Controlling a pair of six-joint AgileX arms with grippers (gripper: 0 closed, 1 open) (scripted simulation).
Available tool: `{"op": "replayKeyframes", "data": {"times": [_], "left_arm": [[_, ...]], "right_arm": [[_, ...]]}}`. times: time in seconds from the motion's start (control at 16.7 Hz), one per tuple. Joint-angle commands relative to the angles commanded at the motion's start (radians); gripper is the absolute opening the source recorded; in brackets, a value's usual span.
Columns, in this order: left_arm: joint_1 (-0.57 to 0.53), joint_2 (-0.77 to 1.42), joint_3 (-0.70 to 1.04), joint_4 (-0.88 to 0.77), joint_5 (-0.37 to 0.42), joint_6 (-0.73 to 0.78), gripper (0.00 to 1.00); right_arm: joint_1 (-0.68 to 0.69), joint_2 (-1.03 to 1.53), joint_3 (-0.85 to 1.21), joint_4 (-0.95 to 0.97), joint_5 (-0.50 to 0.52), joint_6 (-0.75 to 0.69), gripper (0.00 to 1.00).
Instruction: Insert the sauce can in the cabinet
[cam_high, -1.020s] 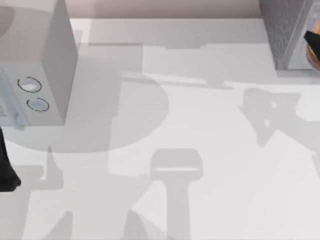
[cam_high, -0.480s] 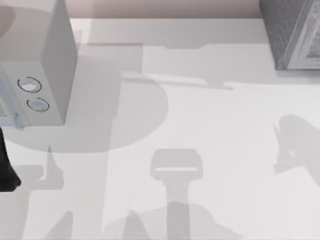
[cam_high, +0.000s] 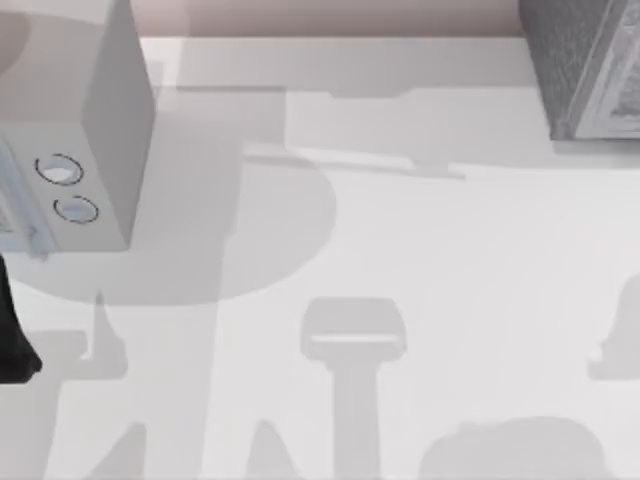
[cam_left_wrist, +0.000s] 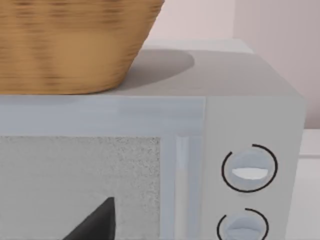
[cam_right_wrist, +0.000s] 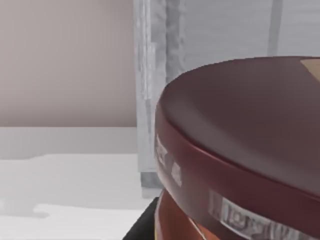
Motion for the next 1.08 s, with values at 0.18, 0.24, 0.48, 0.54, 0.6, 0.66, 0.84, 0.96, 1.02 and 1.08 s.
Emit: {"op": "replayKeyframes", "data": {"times": [0.18,0.24,0.48,0.54,0.6,0.66,0.84,0.96,1.02,1.08], "left_arm": [[0.0,0.0,0.0,0.0,0.0,0.0,1.0],[0.0,0.0,0.0,0.0,0.0,0.0,1.0],[0.0,0.0,0.0,0.0,0.0,0.0,1.0],[0.0,0.0,0.0,0.0,0.0,0.0,1.0],[0.0,0.0,0.0,0.0,0.0,0.0,1.0],[0.0,0.0,0.0,0.0,0.0,0.0,1.0],[0.0,0.0,0.0,0.0,0.0,0.0,1.0],[0.0,0.0,0.0,0.0,0.0,0.0,1.0],[0.0,0.0,0.0,0.0,0.0,0.0,1.0],[0.0,0.0,0.0,0.0,0.0,0.0,1.0]], "right_arm": [[0.002,-0.009,-0.003,-0.004,0.006,-0.001,0.0],[0.002,-0.009,-0.003,-0.004,0.006,-0.001,0.0],[0.003,0.004,0.007,-0.009,0.006,0.001,0.0],[0.007,0.022,0.026,-0.019,0.009,0.002,0.0],[0.011,0.049,0.055,-0.032,0.014,0.002,0.0],[0.015,0.086,0.094,-0.048,0.019,0.002,0.0],[0.033,0.23,0.277,-0.099,0.039,0.004,0.0],[0.046,0.325,0.423,-0.137,0.052,0.004,0.0],[0.052,0.367,0.487,-0.154,0.059,0.005,0.0],[0.058,0.409,0.543,-0.17,0.065,0.005,0.0]]}}
